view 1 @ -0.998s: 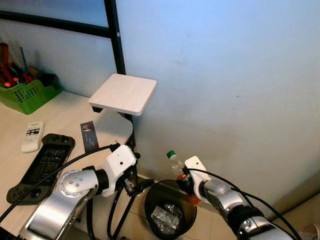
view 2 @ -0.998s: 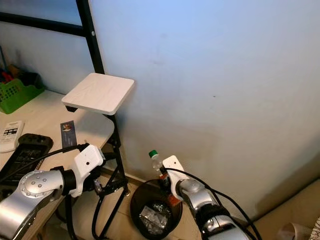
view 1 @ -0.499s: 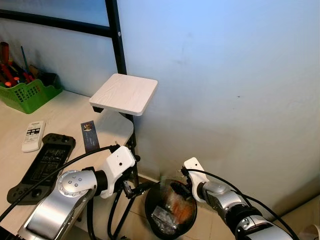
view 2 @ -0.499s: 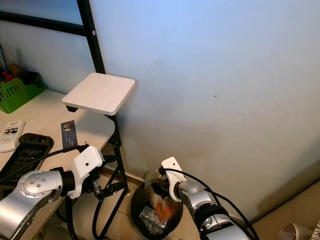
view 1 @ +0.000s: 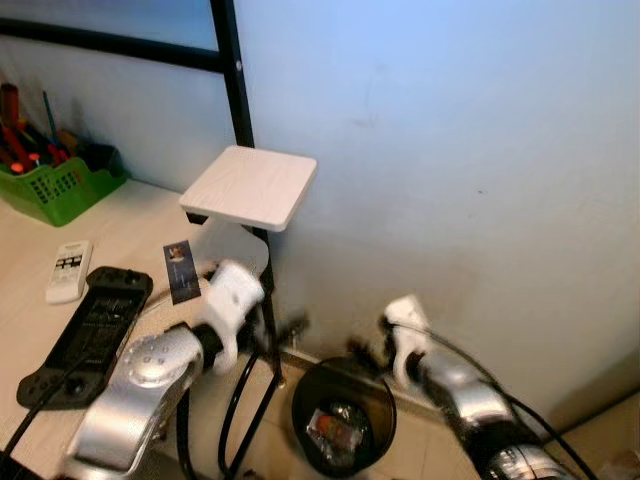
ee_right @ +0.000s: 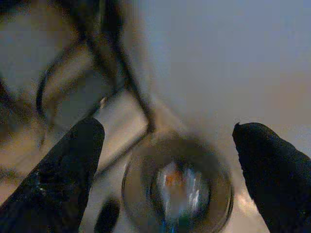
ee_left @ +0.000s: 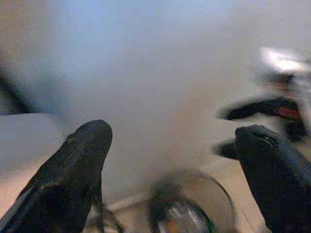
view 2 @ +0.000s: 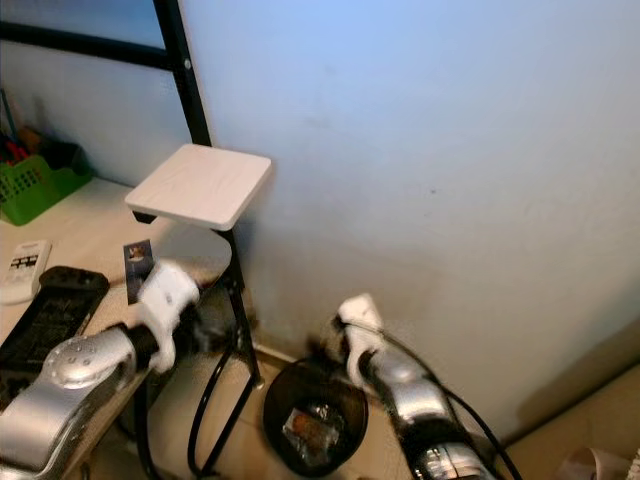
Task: Clean up the room
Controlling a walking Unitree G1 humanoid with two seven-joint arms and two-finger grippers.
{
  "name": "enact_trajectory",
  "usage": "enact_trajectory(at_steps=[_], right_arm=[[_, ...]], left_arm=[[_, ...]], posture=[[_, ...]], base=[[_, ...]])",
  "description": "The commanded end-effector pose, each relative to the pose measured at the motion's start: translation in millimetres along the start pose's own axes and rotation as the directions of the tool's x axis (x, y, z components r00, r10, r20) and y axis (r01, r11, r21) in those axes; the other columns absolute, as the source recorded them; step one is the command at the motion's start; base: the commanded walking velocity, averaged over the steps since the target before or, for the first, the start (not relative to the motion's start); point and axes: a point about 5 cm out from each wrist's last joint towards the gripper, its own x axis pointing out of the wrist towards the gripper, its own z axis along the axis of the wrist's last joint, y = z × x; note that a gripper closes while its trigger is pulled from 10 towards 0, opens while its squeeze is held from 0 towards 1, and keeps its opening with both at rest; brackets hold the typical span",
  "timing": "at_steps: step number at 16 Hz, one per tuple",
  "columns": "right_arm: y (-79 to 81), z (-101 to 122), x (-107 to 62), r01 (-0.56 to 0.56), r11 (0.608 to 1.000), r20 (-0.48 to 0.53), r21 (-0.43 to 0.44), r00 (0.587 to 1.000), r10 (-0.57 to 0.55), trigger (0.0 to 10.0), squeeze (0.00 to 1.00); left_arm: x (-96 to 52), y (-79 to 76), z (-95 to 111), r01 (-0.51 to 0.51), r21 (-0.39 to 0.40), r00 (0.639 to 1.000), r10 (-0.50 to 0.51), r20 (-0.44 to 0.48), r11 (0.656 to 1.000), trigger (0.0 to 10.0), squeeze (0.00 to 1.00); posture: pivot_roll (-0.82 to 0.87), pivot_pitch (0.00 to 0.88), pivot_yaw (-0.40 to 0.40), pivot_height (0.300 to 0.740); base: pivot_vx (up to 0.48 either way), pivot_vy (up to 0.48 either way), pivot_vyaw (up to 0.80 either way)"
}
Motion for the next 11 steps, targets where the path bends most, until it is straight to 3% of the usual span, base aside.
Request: enact_trajectory(at_steps=[1, 2, 5, 8, 11], right_arm=[[-9.7, 16, -11.4, 0.076, 0.997, 0.078, 0.025, 0.994, -0.078, 10.0, 0.09], [-12.7, 20, -18.6, 0.116, 0.993, 0.108, 0.027, 0.987, -0.118, 10.0, 0.0], [-18.2, 40, -48.8, 0.286, 0.955, 0.277, 0.081, 0.914, -0.297, 10.0, 0.0], [-8.2, 49, -71.2, 0.345, 0.929, 0.323, 0.134, 0.871, -0.37, 10.0, 0.0], [-9.6, 51, -81.5, 0.397, 0.907, 0.33, 0.143, 0.845, -0.422, 10.0, 0.0]], left_arm=[[-2.3, 12.2, -2, -0.132, -0.005, 0.991, 0.132, -0.008, 0.991, 10.0, 0.0], [-2.3, 11.8, -1, -0.152, -0.01, 0.988, 0.152, 0.006, 0.988, 10.0, 0.0], [-4.2, 11.7, -1, -0.267, -0.012, 0.964, 0.267, 0.018, 0.964, 10.0, 0.0], [-5.5, 8.3, -8, -0.324, -0.019, 0.946, 0.324, -0.008, 0.946, 10.0, 0.0], [-7.3, 7.8, -10, -0.349, -0.028, 0.937, 0.349, -0.011, 0.937, 10.0, 0.0]], posture=[[-0.03, 0.0, 0.05, 0.74], [-0.03, 0.0, 0.059, 0.74], [-0.05, 0.0, 0.071, 0.74], [-0.03, 0.0, 0.055, 0.74], [-0.03, 0.0, 0.041, 0.74]], base=[[0.0, 0.0, 0.0], [0.0, 0.0, 0.0], [0.0, 0.0, 0.0], [0.0, 0.0, 0.0], [0.0, 0.0, 0.0]])
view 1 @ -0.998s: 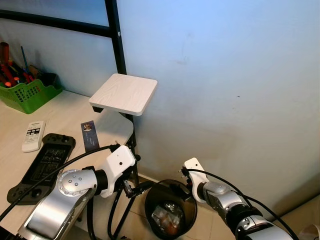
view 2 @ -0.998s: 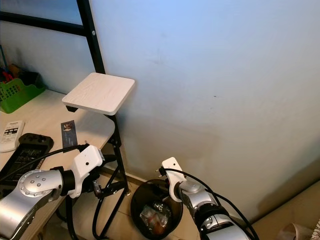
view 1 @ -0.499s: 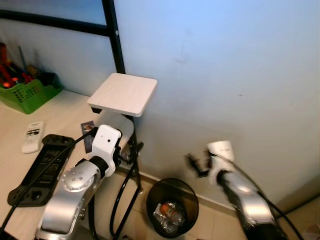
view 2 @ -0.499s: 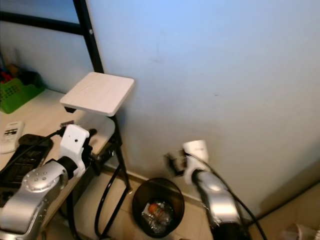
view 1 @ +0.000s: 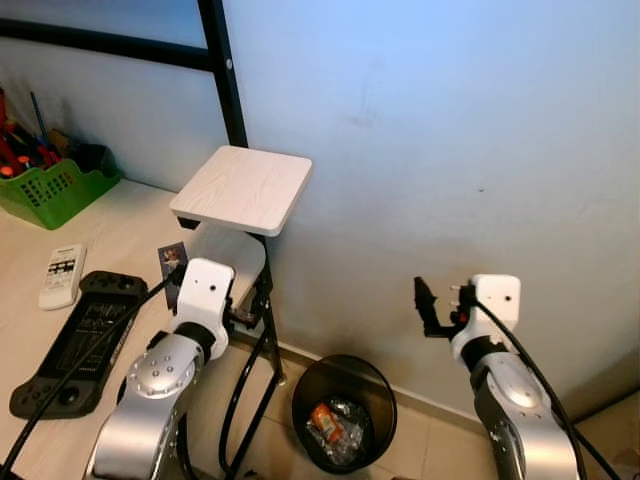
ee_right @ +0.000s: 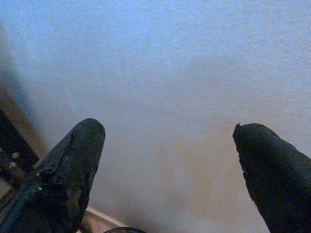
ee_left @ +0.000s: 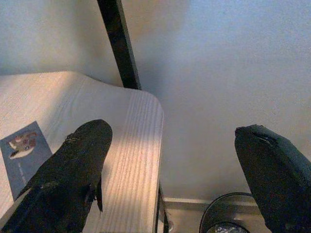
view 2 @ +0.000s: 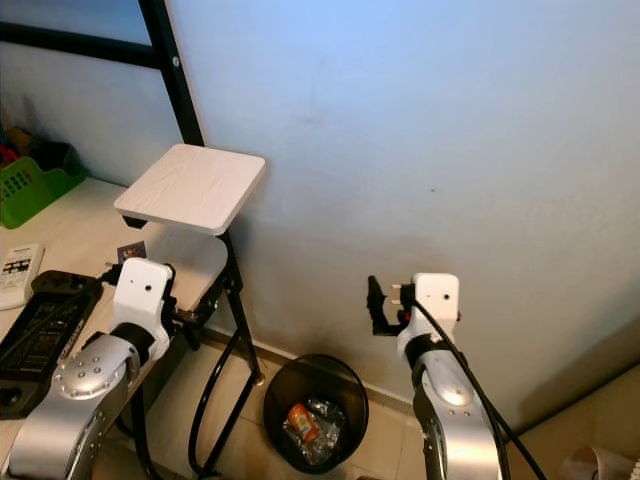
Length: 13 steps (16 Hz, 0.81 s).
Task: Clean up the room
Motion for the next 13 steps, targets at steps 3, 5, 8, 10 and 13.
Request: enact_trajectory(at_steps=[3, 5, 8, 10, 13], right_arm=[[-2.6, 3.6, -4.7, -0.004, 1.0, -0.01, -0.012, 1.0, 0.003, 10.0, 0.0], [-1.2, 4.1, -6.5, -0.015, 1.0, -0.021, -0.016, 1.0, 0.015, 10.0, 0.0], [0.6, 2.8, -7.3, -0.021, 1.0, -0.032, -0.02, 0.999, 0.02, 10.0, 0.0], [2.1, 1.2, -9.1, -0.03, 0.999, -0.045, -0.025, 0.999, 0.029, 10.0, 0.0], [2.9, 1.4, -9.6, -0.033, 0.999, -0.051, -0.031, 0.998, 0.032, 10.0, 0.0]], left_arm=[[-3.4, 3.4, 1.3, -0.034, 0.012, 0.999, 0.034, 0.007, 0.999, 10.0, 0.0], [-3.0, 2.7, 2.1, -0.036, 0.012, 0.999, 0.036, 0.01, 0.999, 10.0, 0.0], [-3.1, 1.1, 1.7, -0.024, 0.015, 1.0, 0.024, 0.009, 1.0, 10.0, 0.0], [-4.1, 0.0, 0.7, -0.018, 0.015, 1.0, 0.018, 0.005, 1.0, 10.0, 0.0], [-4.1, 1.0, 0.2, -0.022, 0.023, 1.0, 0.022, 0.0, 0.999, 10.0, 0.0]], posture=[[-0.02, 0.0, 0.035, 0.74], [-0.02, 0.0, 0.033, 0.74], [-0.03, 0.0, 0.034, 0.74], [-0.03, 0.0, 0.035, 0.74], [-0.03, 0.0, 0.036, 0.74]], base=[[0.0, 0.0, 0.0], [0.0, 0.0, 0.0], [0.0, 0.0, 0.0], [-0.142, 0.0, 0.0], [-0.1, 0.0, 0.0]])
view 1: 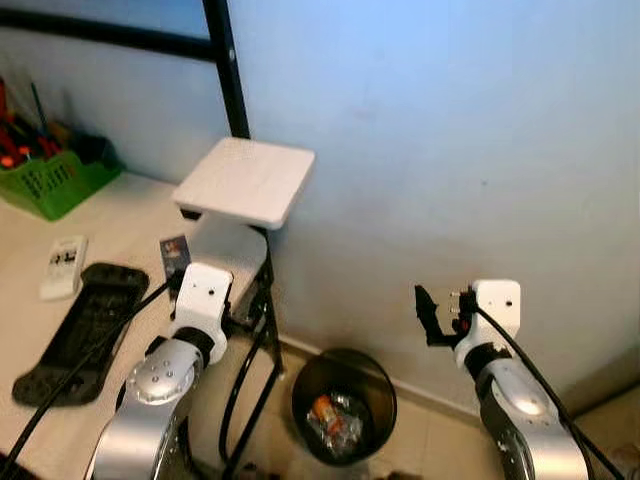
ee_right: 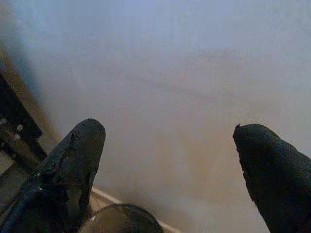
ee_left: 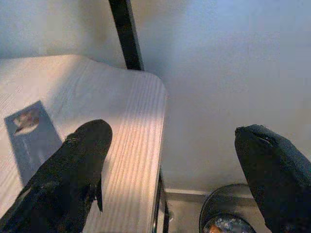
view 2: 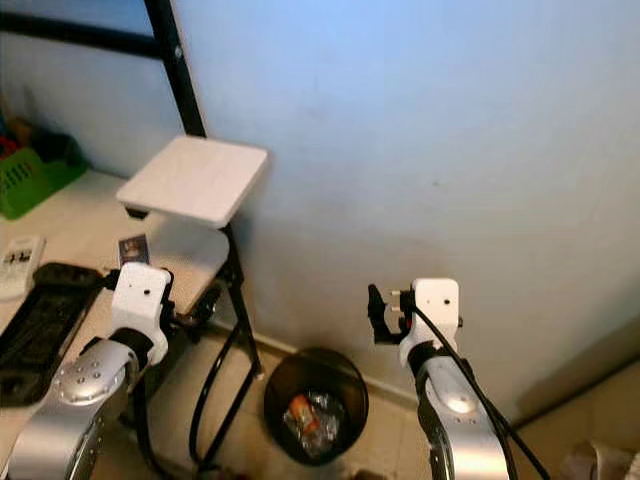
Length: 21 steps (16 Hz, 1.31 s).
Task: Clean up the room
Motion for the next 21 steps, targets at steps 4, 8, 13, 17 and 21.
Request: enact_trajectory(at_steps=[4, 8, 13, 17, 21], right_arm=[[1.4, 3, -1.1, -0.009, 1.0, 0.003, -0.006, 1.0, 0.009, 10.0, 0.0], [2.6, 2, -2.2, -0.024, 1.0, -0.007, 0.004, 1.0, 0.024, 10.0, 0.0], [-1.7, 6, -5.1, -0.012, 1.0, 0.003, 0.014, 1.0, 0.012, 10.0, 0.0], [-2.6, 5, -8.9, 0.024, 1.0, 0.01, 0.02, 1.0, -0.024, 10.0, 0.0], [-4.6, 1, -11.1, 0.084, 0.996, -0.002, 0.027, 0.996, -0.084, 10.0, 0.0]], left_arm=[[-0.6, 0.4, 2, -0.003, 0.017, 1.0, 0.003, 0.006, 1.0, 10.0, 0.0], [-1.2, -0.7, 2, 0.006, 0.015, 1.0, -0.007, 0.007, 1.0, 10.0, 0.0], [-0.9, 0.2, 1, 0.013, 0.0, 1.0, -0.013, 0.005, 1.0, 10.0, 0.0], [-4.4, 1.1, 1, -0.004, -0.028, 1.0, 0.004, 0.01, 1.0, 10.0, 0.0], [-6.1, 8.1, 0, -0.018, -0.024, 1.0, 0.018, -0.011, 1.0, 10.0, 0.0]], posture=[[-0.03, 0.0, 0.034, 0.74], [-0.03, 0.0, 0.029, 0.74], [-0.03, 0.0, 0.023, 0.74], [-0.05, 0.0, 0.04, 0.74], [-0.04, 0.0, 0.056, 0.74]], base=[[0.0, 0.0, 0.0], [0.0, 0.0, -0.13], [0.0, 0.0, -0.79], [0.0, 0.0, -0.79], [0.0, 0.0, -0.79]])
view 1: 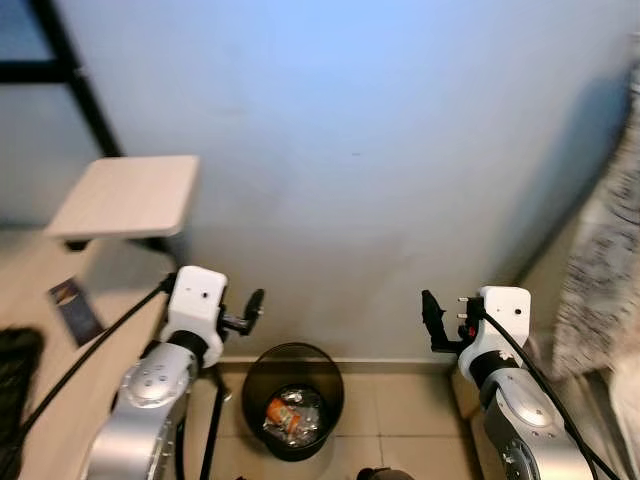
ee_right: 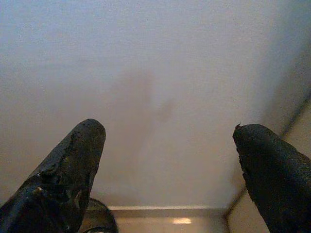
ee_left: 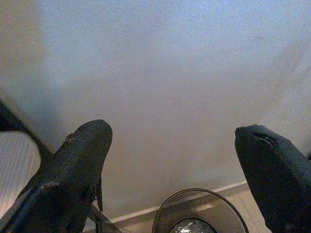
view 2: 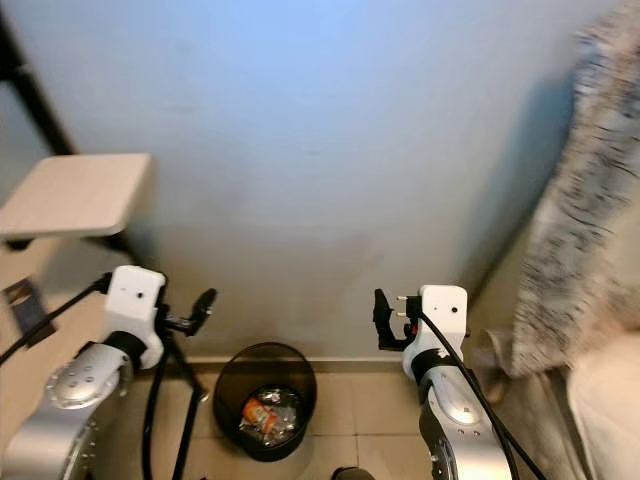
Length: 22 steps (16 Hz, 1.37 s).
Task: Clean up the room
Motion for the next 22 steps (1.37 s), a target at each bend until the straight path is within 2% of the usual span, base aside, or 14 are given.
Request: enact_trajectory(at_steps=[1, 2, 8, 10, 13, 15, 22], right_arm=[[-2.6, 2.4, -0.9, 0.024, 1.0, 0.006, -0.001, 1.0, -0.024, 10.0, 0.0], [-2.7, 4.9, -0.4, 0.028, 1.0, 0.016, 0.007, 0.999, -0.028, 10.0, 0.0], [-0.4, 4.0, 0.3, 0.031, 0.999, 0.011, 0.014, 0.999, -0.031, 10.0, 0.0], [0.0, 6.5, 2.5, 0.023, 1.0, 0.014, 0.01, 1.0, -0.023, 10.0, 0.0], [-0.1, 3.7, 3.4, 0.01, 1.0, -0.006, 0.002, 1.0, -0.01, 10.0, 0.0], [-1.0, 2.0, 1.1, 0.023, 1.0, -0.016, 0.01, 1.0, -0.022, 10.0, 0.0], [1.0, -2.3, -1.8, 0.025, 0.999, -0.033, 0.022, 0.999, -0.025, 10.0, 0.0]], left_arm=[[-1.1, 1.1, 3.0, -0.001, -0.003, 1.0, 0.001, 0.006, 1.0, 10.0, 0.0], [-1.1, 1.4, 4.4, 0.003, 0.017, 1.0, -0.003, 0.013, 1.0, 10.0, 0.0], [-2.9, 6.3, 3.3, -0.016, -0.003, 1.0, 0.016, 0.01, 1.0, 10.0, 0.0], [-0.5, 4.9, 4.7, 0.0, 0.035, 1.0, 0.0, 0.01, 0.999, 10.0, 0.0], [-4.2, 9.3, 3.3, -0.047, 0.018, 0.999, 0.046, 0.01, 0.999, 10.0, 0.0], [-9.7, 5.9, 0.5, -0.048, -0.015, 0.999, 0.048, 0.005, 0.999, 10.0, 0.0], [-9.1, 8.9, 3.3, -0.042, 0.009, 0.999, 0.042, 0.01, 0.999, 10.0, 0.0]], posture=[[-0.04, 0.0, 0.055, 0.74], [-0.03, 0.0, 0.051, 0.74], [-0.03, 0.0, 0.055, 0.74], [-0.03, 0.0, 0.064, 0.74], [-0.01, 0.0, 0.036, 0.74], [-0.02, 0.0, 0.026, 0.74], [-0.01, 0.0, 0.035, 0.74]], base=[[0.0, 0.0, -0.79], [0.0, 0.0, -0.79], [0.0, 0.0, -0.79], [0.0, 0.0, -0.79], [0.0, 0.0, -0.79], [0.0, 0.0, -0.79], [0.0, 0.0, -0.79]])
